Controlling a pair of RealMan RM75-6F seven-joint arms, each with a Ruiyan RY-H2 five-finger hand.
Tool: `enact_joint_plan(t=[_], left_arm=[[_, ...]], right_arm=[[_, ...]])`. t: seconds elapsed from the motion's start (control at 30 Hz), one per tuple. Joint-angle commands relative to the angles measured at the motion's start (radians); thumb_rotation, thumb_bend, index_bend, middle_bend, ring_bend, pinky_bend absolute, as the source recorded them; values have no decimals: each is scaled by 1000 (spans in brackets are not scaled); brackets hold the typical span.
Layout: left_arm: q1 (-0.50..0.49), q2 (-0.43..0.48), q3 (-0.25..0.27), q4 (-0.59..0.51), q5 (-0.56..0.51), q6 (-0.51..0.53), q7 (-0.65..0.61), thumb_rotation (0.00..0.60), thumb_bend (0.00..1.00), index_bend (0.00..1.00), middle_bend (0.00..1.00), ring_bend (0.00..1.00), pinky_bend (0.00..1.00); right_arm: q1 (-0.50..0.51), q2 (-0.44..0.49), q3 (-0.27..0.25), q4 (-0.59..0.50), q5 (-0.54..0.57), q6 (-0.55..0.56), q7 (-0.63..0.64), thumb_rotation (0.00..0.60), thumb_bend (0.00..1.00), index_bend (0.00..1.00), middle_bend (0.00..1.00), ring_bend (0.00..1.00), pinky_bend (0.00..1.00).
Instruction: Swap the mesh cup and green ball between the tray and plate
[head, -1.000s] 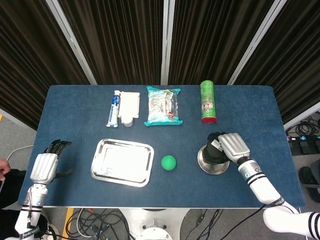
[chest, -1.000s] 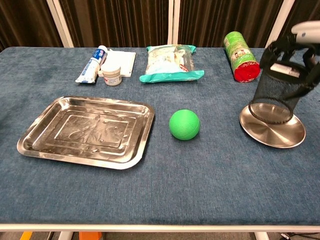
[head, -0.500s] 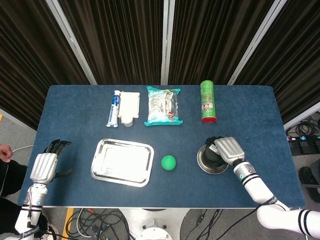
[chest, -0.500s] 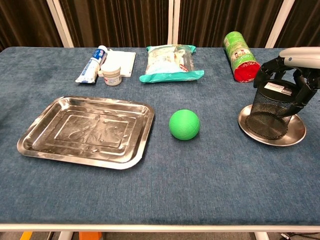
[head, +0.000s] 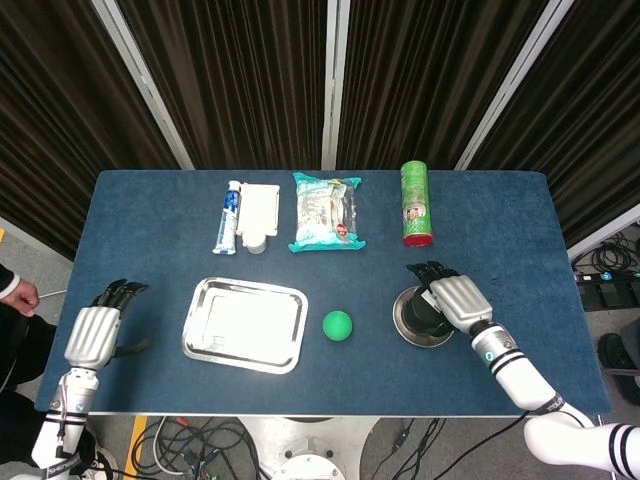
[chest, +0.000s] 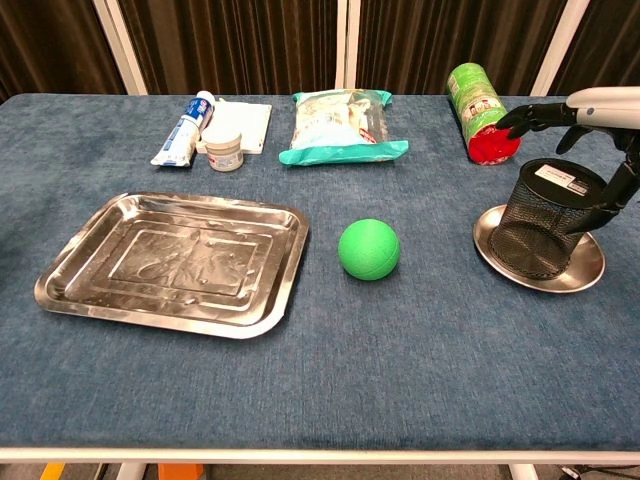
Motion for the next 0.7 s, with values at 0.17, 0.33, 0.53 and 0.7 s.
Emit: enact_joint_plan(t=[0.17, 0.33, 0.53, 0.7], left_arm=[[-12, 10, 8, -28, 14, -17, 11, 600, 47, 207, 189, 108, 297], [-54, 16, 24, -78, 44, -78, 45, 600, 47, 204, 184, 108, 295], [-145, -30, 21, -143, 108, -169, 70, 600, 47, 197, 184, 108, 295], [-239, -110, -8, -153, 119, -267, 126, 600, 48, 193, 184, 108, 295]], right_arm=[[-47, 80, 19, -72, -67, 60, 72, 600, 0, 0, 54, 0, 171], [-120, 180, 59, -132, -158, 167, 218, 600, 0, 0, 56, 0, 163], [-198, 218, 89, -102, -214, 284, 355, 600, 0, 0, 51, 0, 159], [-231, 222, 91, -53, -218, 293, 427, 600, 0, 0, 50, 0, 150]])
